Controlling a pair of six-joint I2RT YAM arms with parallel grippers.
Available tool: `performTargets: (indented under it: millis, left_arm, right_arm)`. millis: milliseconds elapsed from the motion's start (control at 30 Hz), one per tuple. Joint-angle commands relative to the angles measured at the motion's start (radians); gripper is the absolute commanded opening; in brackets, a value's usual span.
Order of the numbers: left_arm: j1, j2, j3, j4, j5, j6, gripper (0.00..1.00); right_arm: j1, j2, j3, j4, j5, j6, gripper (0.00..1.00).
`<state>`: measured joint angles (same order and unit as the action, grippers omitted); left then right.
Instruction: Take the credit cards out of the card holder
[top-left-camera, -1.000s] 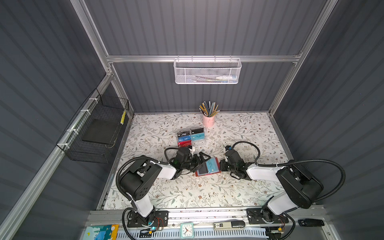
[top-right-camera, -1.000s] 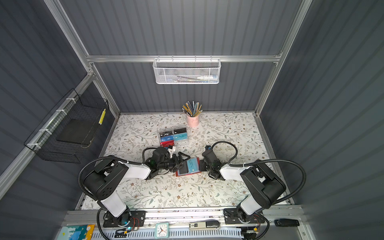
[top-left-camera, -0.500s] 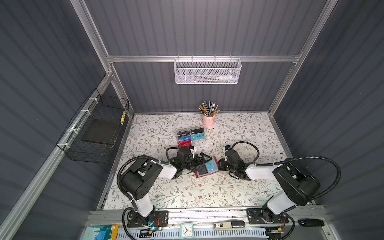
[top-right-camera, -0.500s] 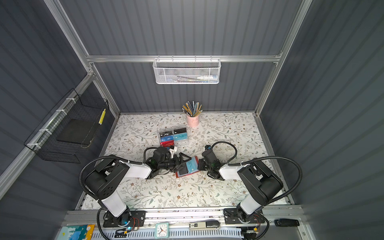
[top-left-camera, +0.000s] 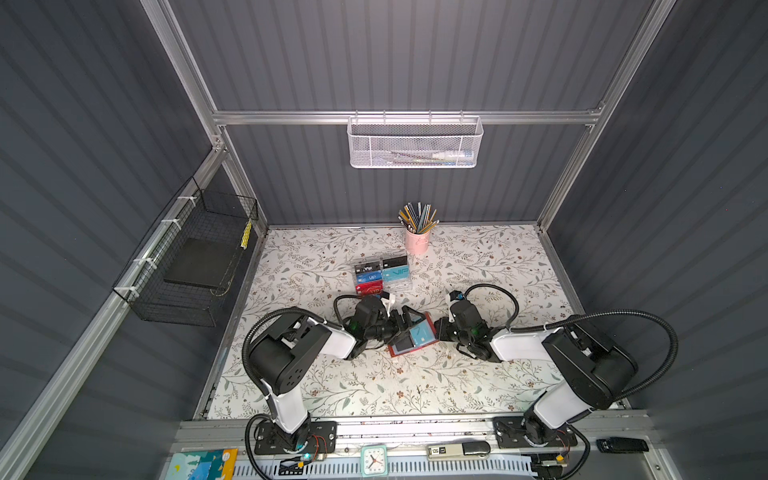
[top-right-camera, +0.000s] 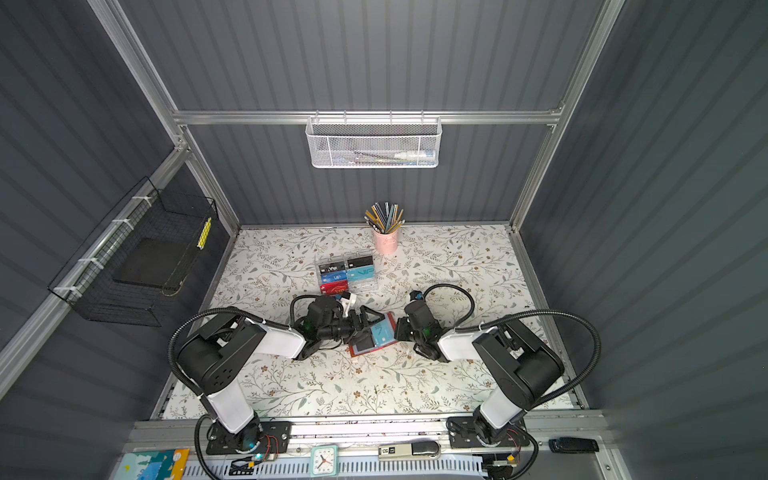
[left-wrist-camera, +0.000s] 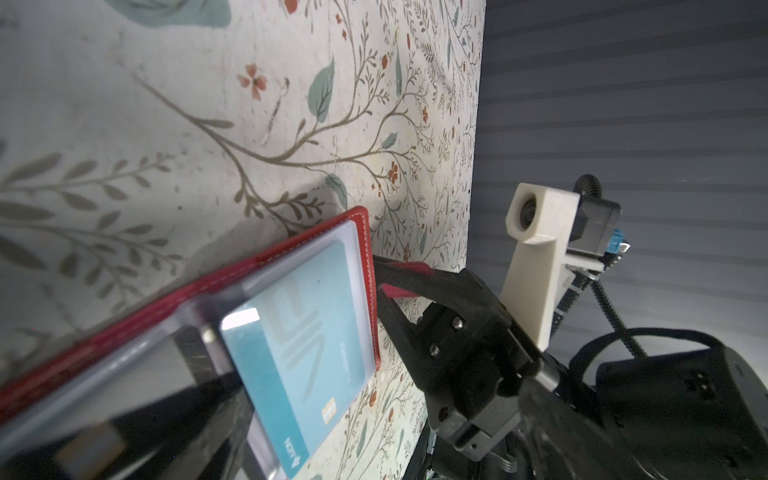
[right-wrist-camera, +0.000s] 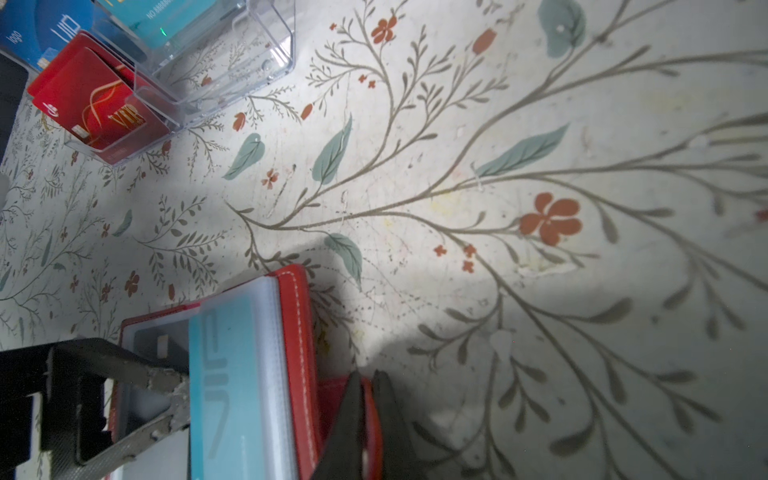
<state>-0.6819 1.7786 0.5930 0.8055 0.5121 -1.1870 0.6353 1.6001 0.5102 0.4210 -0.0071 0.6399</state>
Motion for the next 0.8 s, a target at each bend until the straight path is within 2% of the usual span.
performTargets:
  millis: [0,300,767]
  left_arm:
    - [-0.006,0.037,-0.028,0.033,-0.027,-0.007,1.00]
    - [-0.007,0.109,-0.076,0.253,-0.028,-0.059,0.94]
    - [-0.007,0.075,-0.105,0.313,-0.070,-0.053,0.78]
  right_arm:
    - [0.001,0.038,-0.029,-0.051,-0.028,0.013,0.00]
    - [0.005,0.076,-0.024,-0.032,-0.040,0.020,0.00]
    - [0.007,0.109,-0.018,-0.016,-0.050,0.025,0.00]
